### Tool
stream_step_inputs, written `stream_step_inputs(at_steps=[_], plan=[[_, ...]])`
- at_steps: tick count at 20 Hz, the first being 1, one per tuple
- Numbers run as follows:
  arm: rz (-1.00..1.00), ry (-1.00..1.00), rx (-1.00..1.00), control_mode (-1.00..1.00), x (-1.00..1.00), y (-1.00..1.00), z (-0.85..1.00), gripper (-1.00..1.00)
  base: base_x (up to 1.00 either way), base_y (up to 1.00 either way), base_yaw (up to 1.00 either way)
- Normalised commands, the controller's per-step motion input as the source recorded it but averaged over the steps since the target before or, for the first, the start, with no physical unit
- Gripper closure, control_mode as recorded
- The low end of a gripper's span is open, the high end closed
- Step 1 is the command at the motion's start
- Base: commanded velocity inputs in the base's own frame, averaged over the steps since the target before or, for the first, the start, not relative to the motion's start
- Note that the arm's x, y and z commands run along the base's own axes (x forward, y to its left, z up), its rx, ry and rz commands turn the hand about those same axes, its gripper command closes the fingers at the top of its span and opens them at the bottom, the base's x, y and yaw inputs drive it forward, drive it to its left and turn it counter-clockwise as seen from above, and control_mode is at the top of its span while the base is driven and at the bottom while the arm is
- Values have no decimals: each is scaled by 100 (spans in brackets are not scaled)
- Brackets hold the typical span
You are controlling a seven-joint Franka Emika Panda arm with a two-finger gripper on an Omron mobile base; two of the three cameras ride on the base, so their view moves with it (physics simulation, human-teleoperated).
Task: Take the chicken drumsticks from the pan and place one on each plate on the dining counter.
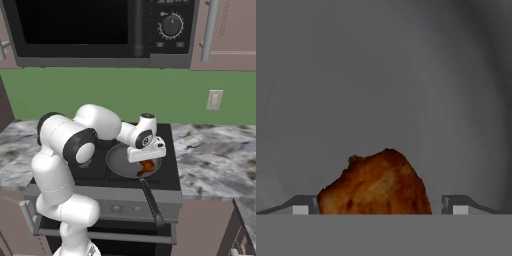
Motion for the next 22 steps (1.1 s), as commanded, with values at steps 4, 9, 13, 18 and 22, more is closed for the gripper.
stream_step_inputs(at_steps=[4, 9, 13, 18, 22], plan=[[0, 0, 0, -100, -7, 0, -14, 100, 0, 0, 0], [0, 0, 0, -100, -5, 0, -1, 100, 0, 0, 0], [0, 0, 0, -100, 0, 1, 36, 100, 0, 0, 0], [0, -1, 0, -100, -2, 11, 66, 100, 0, 0, 0], [0, 0, 0, -100, -1, 13, 65, 100, 0, 0, 0]])
